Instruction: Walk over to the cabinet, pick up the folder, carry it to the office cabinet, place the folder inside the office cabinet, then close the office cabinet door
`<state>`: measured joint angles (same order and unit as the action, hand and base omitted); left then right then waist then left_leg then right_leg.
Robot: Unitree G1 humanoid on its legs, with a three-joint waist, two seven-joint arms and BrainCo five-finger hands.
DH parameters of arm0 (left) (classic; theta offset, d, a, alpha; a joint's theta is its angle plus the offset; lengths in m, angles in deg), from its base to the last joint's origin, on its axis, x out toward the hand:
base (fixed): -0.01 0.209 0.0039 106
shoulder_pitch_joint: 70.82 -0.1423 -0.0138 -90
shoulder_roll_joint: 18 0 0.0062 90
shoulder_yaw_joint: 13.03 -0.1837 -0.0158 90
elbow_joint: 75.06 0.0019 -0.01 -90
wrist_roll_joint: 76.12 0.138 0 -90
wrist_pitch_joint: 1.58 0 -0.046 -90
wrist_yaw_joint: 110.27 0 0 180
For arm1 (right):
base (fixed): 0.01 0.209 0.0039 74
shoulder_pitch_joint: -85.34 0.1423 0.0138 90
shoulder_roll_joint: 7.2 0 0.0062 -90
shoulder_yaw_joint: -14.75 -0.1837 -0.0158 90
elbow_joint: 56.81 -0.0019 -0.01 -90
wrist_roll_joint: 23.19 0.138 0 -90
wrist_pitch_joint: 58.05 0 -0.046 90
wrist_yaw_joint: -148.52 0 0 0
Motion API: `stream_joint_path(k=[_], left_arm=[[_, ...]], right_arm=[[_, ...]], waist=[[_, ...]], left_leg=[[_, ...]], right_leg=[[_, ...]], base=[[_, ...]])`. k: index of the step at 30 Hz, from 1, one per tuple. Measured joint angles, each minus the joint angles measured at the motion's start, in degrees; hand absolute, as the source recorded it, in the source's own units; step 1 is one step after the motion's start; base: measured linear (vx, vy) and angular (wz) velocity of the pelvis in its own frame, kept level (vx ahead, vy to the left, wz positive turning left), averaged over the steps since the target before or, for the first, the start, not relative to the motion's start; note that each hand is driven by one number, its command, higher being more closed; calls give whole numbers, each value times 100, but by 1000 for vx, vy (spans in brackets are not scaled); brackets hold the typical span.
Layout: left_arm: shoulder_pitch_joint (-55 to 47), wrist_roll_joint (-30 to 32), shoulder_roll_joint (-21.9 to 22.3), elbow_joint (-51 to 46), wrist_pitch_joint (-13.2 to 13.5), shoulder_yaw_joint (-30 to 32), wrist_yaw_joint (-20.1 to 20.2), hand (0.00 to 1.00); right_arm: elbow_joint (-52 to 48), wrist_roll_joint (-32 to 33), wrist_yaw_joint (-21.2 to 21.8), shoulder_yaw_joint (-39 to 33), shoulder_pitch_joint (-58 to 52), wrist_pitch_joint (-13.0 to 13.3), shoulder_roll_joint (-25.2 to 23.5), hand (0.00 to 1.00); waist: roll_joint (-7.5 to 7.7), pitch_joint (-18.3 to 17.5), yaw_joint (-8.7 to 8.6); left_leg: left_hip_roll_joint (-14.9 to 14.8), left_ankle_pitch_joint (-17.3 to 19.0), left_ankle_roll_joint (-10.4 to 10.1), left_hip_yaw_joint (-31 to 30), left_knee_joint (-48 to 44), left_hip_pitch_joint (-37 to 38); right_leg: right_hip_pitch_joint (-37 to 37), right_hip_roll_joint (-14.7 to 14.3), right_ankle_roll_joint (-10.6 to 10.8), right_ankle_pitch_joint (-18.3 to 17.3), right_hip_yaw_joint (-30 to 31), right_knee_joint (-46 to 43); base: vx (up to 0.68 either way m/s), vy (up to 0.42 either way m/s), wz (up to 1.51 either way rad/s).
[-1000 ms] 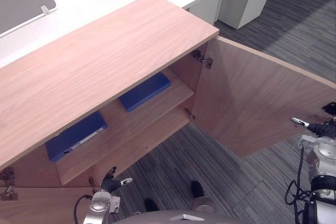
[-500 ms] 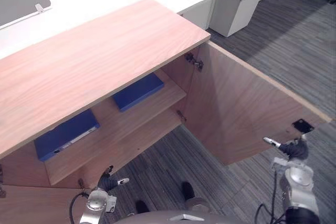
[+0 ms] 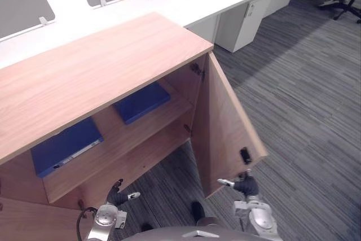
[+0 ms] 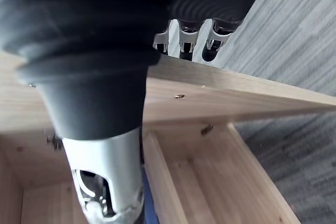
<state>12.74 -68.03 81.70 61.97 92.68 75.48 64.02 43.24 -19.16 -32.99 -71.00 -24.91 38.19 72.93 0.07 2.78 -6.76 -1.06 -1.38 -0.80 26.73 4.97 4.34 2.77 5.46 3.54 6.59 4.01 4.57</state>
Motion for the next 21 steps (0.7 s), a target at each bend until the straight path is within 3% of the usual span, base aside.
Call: stream_joint_path(k=[4,9,12,16,21], left_arm=[[-117,2,100,150,-12,-93,-11,0],[-199,3,77,154,-13,-86,-18,0],[-265,6,78,155,-13,-84,-18,0],[-272,9,75,206,-13,-81,-17,0],[-266,104,80,355,-13,-71,-21,0]], right_arm=[[278,-185,142,173,41,53,-295,0],[1170,-693,-15,-112,199,85,-310,0],[1837,-1144,-178,-325,366,75,-147,0],[2522,-1549,-295,-507,577,-7,-11,0],[3136,-1693,-336,-516,779,-49,21,0]], waist=[[36,-80,102],[130,-136,221],[150,-146,336],[149,-145,356],[145,-138,437]], left_leg=[[8,0,2,-25,0,61],[26,2,5,-171,1,24],[32,19,30,-185,0,24],[45,18,35,-348,0,17],[48,18,37,-541,1,36]], right_leg=[[-70,5,-49,-36,-25,-64],[-84,31,-154,-119,-173,-113],[-84,37,-141,-146,-185,-133],[-162,71,-58,-205,-356,-140],[-279,96,41,-279,-536,-151]], base=[[-19,-19,4],[-7,-17,13],[2,-5,3],[18,-24,19],[17,-27,22]])
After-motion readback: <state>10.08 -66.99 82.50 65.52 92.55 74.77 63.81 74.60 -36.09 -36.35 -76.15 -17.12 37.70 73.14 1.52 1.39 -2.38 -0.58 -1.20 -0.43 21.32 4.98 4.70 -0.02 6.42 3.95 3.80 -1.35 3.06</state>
